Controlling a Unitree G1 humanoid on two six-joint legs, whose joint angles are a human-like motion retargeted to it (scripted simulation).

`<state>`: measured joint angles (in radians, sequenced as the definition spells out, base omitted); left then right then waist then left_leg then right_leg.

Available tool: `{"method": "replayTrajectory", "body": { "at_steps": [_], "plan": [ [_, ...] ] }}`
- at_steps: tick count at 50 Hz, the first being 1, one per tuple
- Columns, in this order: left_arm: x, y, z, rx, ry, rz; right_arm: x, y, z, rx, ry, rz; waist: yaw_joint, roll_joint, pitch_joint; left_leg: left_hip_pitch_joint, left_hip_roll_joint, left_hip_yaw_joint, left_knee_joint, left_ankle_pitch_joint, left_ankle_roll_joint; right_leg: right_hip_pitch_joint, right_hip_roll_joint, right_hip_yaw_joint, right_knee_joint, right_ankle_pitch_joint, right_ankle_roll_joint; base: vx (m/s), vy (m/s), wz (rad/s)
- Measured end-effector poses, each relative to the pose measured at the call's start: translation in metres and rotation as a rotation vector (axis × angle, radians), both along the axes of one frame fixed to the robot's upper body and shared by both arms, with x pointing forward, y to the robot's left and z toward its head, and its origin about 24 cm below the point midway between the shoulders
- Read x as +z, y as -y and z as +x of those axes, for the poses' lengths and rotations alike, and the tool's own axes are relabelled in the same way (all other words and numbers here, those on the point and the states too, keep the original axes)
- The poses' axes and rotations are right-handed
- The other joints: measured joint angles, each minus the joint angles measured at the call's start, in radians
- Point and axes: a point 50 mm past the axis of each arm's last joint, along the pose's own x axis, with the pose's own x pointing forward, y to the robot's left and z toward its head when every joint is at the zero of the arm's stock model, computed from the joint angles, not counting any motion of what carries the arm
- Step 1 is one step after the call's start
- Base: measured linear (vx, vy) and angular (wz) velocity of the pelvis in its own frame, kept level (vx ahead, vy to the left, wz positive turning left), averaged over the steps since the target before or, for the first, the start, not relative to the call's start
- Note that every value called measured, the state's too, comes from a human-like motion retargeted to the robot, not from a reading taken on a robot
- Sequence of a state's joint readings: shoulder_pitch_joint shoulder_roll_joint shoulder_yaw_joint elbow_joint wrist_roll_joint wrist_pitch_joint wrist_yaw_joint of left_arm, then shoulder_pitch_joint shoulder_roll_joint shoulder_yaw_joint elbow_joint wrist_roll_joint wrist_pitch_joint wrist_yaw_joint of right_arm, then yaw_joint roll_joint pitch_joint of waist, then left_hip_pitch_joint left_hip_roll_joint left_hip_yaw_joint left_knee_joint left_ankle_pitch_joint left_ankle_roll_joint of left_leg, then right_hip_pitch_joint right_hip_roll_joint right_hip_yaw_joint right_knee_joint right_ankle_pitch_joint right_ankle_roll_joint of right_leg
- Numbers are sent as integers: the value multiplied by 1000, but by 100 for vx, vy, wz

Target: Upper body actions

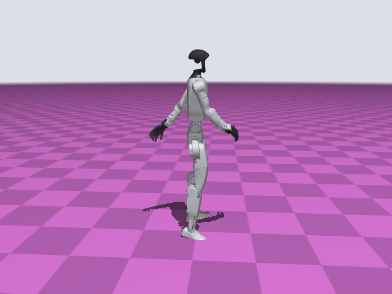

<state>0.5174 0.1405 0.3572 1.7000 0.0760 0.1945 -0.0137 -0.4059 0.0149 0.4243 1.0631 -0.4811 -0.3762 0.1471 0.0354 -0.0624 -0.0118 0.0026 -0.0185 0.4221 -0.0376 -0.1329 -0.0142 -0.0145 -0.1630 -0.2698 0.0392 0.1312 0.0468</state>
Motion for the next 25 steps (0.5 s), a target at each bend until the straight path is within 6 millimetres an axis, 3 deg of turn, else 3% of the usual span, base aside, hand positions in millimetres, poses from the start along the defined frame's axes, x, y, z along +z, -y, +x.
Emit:
{"method": "replayTrajectory", "body": {
  "at_steps": [3,6,9,12,15,18,22,25],
  "plan": [
    [-25,-10,42,-56,117,5,-33,19,-29,-41,-124,-108,0,-7,-5,-3,-4,-9,0,1,4,2,-3,-9,0,0,-1,0,0,0],
    [-59,-21,128,-196,347,-19,-84,66,-95,-174,-387,-314,9,-18,-10,-12,-11,-24,3,-1,11,4,-7,-28,-4,2,-4,0,0,0],
    [-77,-19,222,-321,607,-91,-111,118,-174,-368,-664,-530,6,-28,-14,-32,-14,-43,8,0,18,3,-13,-49,-10,6,-1,-3,-2,17],
    [-73,-9,320,-441,896,-144,-111,164,-257,-605,-949,-741,-10,-33,-18,-57,-11,-54,12,2,22,-4,-19,-78,-15,9,6,-2,-3,18],
    [-50,5,408,-558,1186,-120,-95,198,-330,-855,-1198,-865,-16,-32,-11,-76,-9,-55,14,4,26,-10,-23,-109,-23,14,8,-6,-1,-1],
    [-15,17,475,-678,1441,-77,-76,214,-380,-1069,-1328,-890,-18,-27,5,-81,-8,-57,17,3,27,-11,-28,-119,-25,20,9,-4,0,-10],
    [24,18,522,-850,1658,33,-55,230,-419,-1288,-1353,-937,-21,-28,27,-74,-13,-65,22,3,26,3,-33,-136,-28,21,7,-2,0,-3],
    [28,19,524,-918,1686,106,-45,237,-431,-1397,-1294,-1042,-13,-25,29,-69,-16,-70,23,3,24,13,-35,-145,-29,18,6,0,0,0]
  ]
}}
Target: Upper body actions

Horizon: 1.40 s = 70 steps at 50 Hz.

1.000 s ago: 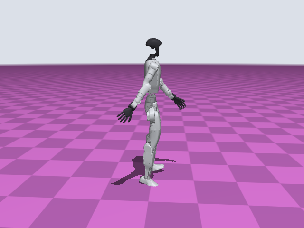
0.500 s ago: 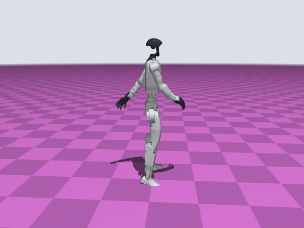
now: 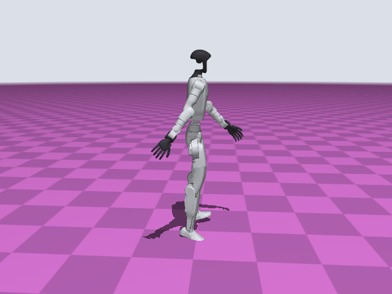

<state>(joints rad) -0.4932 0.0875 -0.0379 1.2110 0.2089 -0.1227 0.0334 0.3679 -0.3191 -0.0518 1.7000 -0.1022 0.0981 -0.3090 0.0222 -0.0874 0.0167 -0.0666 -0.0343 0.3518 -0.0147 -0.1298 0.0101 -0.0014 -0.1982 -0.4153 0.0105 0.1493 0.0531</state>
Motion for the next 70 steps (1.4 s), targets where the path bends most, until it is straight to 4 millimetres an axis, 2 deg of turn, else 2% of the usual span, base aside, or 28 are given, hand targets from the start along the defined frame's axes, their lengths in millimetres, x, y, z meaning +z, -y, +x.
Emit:
{"method": "replayTrajectory", "body": {
  "at_steps": [3,5,8,10,13,15,17,20,23,25,27,29,32,34,36,40,43,45,49,50,53,55,57,60,63,65,67,70],
  "plan": [
    [-29,-1,-35,-2,-131,-35,-12,-5,23,101,40,7,9,6,-11,6,-3,-6,-2,0,0,5,2,5,2,-6,-2,4,0,10],
    [-55,-7,-74,27,-277,-68,-27,-13,53,183,80,103,10,10,-19,11,-4,-5,-6,1,-1,5,6,16,3,-9,-5,6,1,7],
    [-88,-18,-148,130,-528,-102,-49,-31,112,333,157,291,9,16,-28,27,-2,6,-12,0,-2,3,13,37,7,-10,-8,1,0,-8],
    [-105,-26,-225,257,-783,-130,-62,-58,179,501,270,474,8,23,-32,41,1,23,-15,-2,-6,-1,19,61,12,-10,-12,1,0,-38],
    [-105,-30,-312,428,-1073,-153,-65,-106,258,706,452,694,6,29,-30,57,7,47,-20,-4,-12,-12,25,97,21,-10,-14,0,-1,-43],
    [-94,-27,-378,573,-1272,-166,-52,-148,316,871,621,855,3,31,-28,65,11,65,-24,-4,-16,-20,30,120,25,-8,-16,2,-2,-46],
    [-77,-19,-434,698,-1413,-181,-25,-193,366,1030,802,1001,-5,34,-29,69,17,78,-27,-4,-20,-29,37,138,26,-6,-18,1,-4,-36],
    [-56,-11,-483,787,-1508,-205,16,-238,408,1199,1020,1145,-7,37,-29,69,25,92,-29,-3,-24,-41,44,160,29,-5,-18,-1,-3,-23],
    [-40,-16,-509,823,-1599,-157,45,-258,425,1352,1201,1195,-5,33,-24,68,31,92,-27,-1,-25,-39,48,163,30,-7,-17,0,-2,6],
    [-37,-26,-511,841,-1616,-92,50,-260,425,1415,1271,1166,-8,25,-20,68,31,85,-25,2,-25,-31,46,154,29,-8,-16,0,-7,33],
    [-48,-43,-489,812,-1545,-40,34,-247,416,1420,1241,1057,-8,13,-20,64,30,72,-21,7,-25,-22,42,139,28,-11,-16,3,-7,47],
    [-65,-55,-451,739,-1454,-30,7,-223,397,1376,1107,960,-2,5,-24,56,27,61,-19,10,-23,-17,38,122,25,-13,-16,2,-3,45],
    [-89,-62,-374,596,-1285,-46,-36,-176,347,1242,779,859,13,-3,-27,43,21,45,-15,15,-18,-9,30,91,20,-13,-15,-3,2,37],
    [-101,-55,-306,482,-1133,-81,-57,-136,300,1099,509,781,21,-10,-22,36,18,35,-11,17,-15,0,26,69,17,-14,-14,-6,2,34],
    [-103,-41,-236,366,-957,-131,-65,-98,250,938,302,682,21,-17,-13,28,15,21,-7,19,-12,9,22,47,12,-14,-12,-4,3,38],
    [-73,5,-104,122,-535,-250,-58,-50,148,601,139,412,16,-23,-2,5,12,-11,3,19,-7,19,17,12,4,-15,-7,-2,2,31],
    [-30,31,-35,-28,-238,-273,-45,-36,90,354,101,269,3,-18,-5,-9,11,-21,4,19,-3,16,16,-2,-1,-16,-4,0,1,7],
    [0,38,-4,-99,-67,-242,-35,-30,61,196,90,196,-1,-13,-8,-14,11,-22,4,17,-2,13,15,-7,-2,-15,-3,0,0,0],
    [27,31,17,-104,112,-127,-19,-19,28,-9,72,46,5,-8,-6,-9,9,-20,6,12,-3,11,14,3,0,-14,-5,1,4,-22],
    [29,28,18,-92,134,-100,-16,-16,22,-46,64,4,7,-7,-4,-7,8,-19,6,11,-3,12,14,5,1,-14,-6,1,4,-21],
    [5,21,-3,-67,46,-78,-15,-20,22,-96,36,-72,25,-2,-2,2,5,-16,5,8,-2,15,16,11,2,-14,-8,0,0,0],
    [-21,16,-31,-52,-86,-89,-23,-26,36,-85,58,-28,35,0,-3,6,4,-16,3,8,-1,17,18,14,2,-15,-9,0,0,0],
    [-51,6,-70,-22,-260,-101,-34,-34,61,-43,106,76,42,0,-2,10,4,-15,2,8,-1,17,19,18,4,-16,-10,0,0,0],
    [-91,-17,-155,87,-598,-96,-54,-50,120,109,205,281,46,3,-1,22,5,-6,-3,8,-2,17,21,28,6,-14,-12,0,0,0],
    [-105,-41,-247,257,-941,-58,-64,-74,192,331,324,487,45,3,0,38,8,15,-9,8,-6,15,23,42,11,-13,-15,1,-1,-7],
    [-101,-52,-312,426,-1139,-31,-65,-101,249,520,439,637,43,1,7,48,11,30,-11,7,-10,9,26,61,16,-13,-17,1,-5,-32],
    [-91,-55,-375,626,-1273,-42,-54,-139,311,741,596,799,42,0,18,59,16,46,-13,5,-13,1,30,89,23,-10,-18,1,-5,-49],
    [-71,-53,-439,829,-1365,-114,-24,-184,374,981,789,949,39,3,23,70,23,70,-18,2,-18,-12,38,121,28,-7,-20,0,-1,-49]
  ]
}}
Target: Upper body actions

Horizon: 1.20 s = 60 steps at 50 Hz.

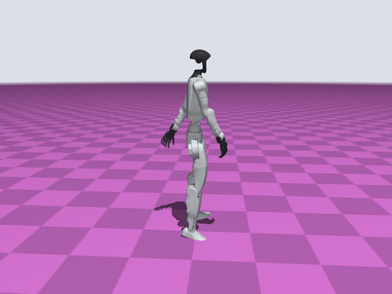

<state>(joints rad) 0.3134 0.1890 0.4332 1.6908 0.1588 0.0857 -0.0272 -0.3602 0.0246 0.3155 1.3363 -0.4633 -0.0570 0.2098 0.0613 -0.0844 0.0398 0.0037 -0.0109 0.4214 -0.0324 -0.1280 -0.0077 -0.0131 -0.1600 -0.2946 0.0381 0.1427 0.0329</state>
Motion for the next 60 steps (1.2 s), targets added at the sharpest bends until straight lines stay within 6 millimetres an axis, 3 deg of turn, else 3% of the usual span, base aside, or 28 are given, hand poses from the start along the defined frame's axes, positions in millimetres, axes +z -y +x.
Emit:
{"method": "replayTrajectory", "body": {
  "at_steps": [3,6,8,11,14,17,20,22,25,27,30,32,35,38,41,45,47,48,50,53,55,57,60],
  "plan": [
    [22,3,-47,114,-100,28,38,-37,42,144,206,154,-5,1,-3,2,5,11,-2,-1,-2,-9,6,18,1,3,0,-1,1,-20],
    [35,2,-68,141,-192,67,62,-54,59,213,363,237,-11,-4,-4,1,6,7,-1,0,-3,-7,6,16,0,2,1,0,0,0],
    [38,0,-71,140,-230,80,69,-58,60,235,445,257,-18,-9,-7,-1,6,2,0,1,-3,-3,6,10,-1,0,2,2,-4,19],
    [25,-1,-47,97,-188,49,52,-45,45,210,450,191,-25,-13,-15,-4,4,-7,2,2,-2,2,3,0,-2,-3,3,3,0,19],
    [-1,-1,7,24,-42,-13,12,-12,5,157,270,28,-29,-18,-21,-6,-2,-21,4,4,2,14,-2,-21,-3,-6,4,4,2,26],
    [-22,4,76,-62,132,-70,-27,34,-58,76,-26,-180,-33,-24,-20,-7,-9,-42,9,6,6,34,-7,-48,-7,-10,5,2,1,38],
    [-33,14,151,-171,329,-117,-43,79,-128,-53,-311,-380,-35,-28,-17,-8,-12,-60,13,7,10,54,-9,-74,-12,-13,7,0,0,31],
    [-32,25,218,-293,524,-155,-40,112,-186,-197,-523,-535,-37,-29,-17,-12,-12,-68,16,7,13,61,-10,-85,-14,-14,10,0,1,10],
    [-10,50,314,-516,839,-184,-25,145,-262,-424,-757,-696,-34,-27,-14,-23,-14,-76,20,6,17,64,-14,-102,-17,-15,12,0,0,0],
    [13,61,364,-669,1028,-164,-16,152,-295,-544,-818,-730,-39,-24,-10,-28,-15,-80,22,6,18,66,-16,-112,-19,-15,13,0,0,0],
    [57,70,424,-886,1280,-71,-5,155,-332,-689,-856,-745,-45,-18,-1,-31,-18,-89,23,7,19,71,-20,-121,-21,-15,15,0,0,0],
    [82,71,447,-994,1402,29,3,158,-351,-762,-879,-769,-43,-14,3,-32,-21,-94,24,6,18,72,-24,-125,-22,-15,15,0,0,0],
    [94,70,457,-1046,1463,143,14,164,-367,-838,-925,-855,-34,-8,2,-33,-24,-95,24,5,17,69,-27,-124,-22,-14,15,0,0,0],
    [74,68,438,-995,1386,117,12,163,-359,-878,-926,-902,-25,-2,-2,-30,-26,-94,23,4,17,68,-27,-117,-21,-15,13,0,0,0],
    [37,61,395,-902,1215,12,-6,152,-324,-820,-856,-810,-25,2,-8,-27,-26,-95,21,4,16,68,-24,-112,-20,-16,11,0,0,0],
    [-15,40,299,-712,870,-92,-32,125,-250,-584,-759,-568,-26,8,-16,-16,-25,-87,17,5,15,70,-19,-103,-18,-18,8,0,0,0],
    [-30,23,234,-588,615,-98,-41,106,-197,-423,-638,-441,-25,10,-15,-8,-24,-81,17,4,13,70,-17,-93,-15,-19,6,0,-1,-10],
    [-33,14,194,-512,452,-91,-44,91,-163,-330,-535,-372,-22,11,-12,-4,-22,-76,17,3,12,69,-16,-85,-13,-19,5,0,-2,-20],
    [-30,5,132,-382,219,-52,-41,66,-108,-182,-348,-269,-25,9,-6,1,-22,-69,16,2,10,67,-15,-76,-11,-19,4,0,-1,-9],
    [-19,2,63,-231,46,-18,-23,32,-46,-19,-99,-143,-27,4,-10,0,-21,-62,15,1,7,59,-15,-65,-10,-19,5,0,0,0],
    [-8,3,21,-144,6,-48,1,7,-3,88,94,-40,-18,2,-12,-3,-22,-58,14,0,5,49,-16,-55,-7,-18,7,3,0,-4],
    [2,1,-4,-93,-25,-74,20,-6,19,134,216,33,-8,0,-10,-5,-24,-58,14,-3,4,46,-18,-54,-6,-18,9,0,0,0],
    [15,-1,-31,-42,-105,-61,36,-13,34,140,336,107,3,-4,-8,-8,-27,-67,18,-5,5,52,-22,-65,-7,-19,14,2,3,18]
  ]
}}
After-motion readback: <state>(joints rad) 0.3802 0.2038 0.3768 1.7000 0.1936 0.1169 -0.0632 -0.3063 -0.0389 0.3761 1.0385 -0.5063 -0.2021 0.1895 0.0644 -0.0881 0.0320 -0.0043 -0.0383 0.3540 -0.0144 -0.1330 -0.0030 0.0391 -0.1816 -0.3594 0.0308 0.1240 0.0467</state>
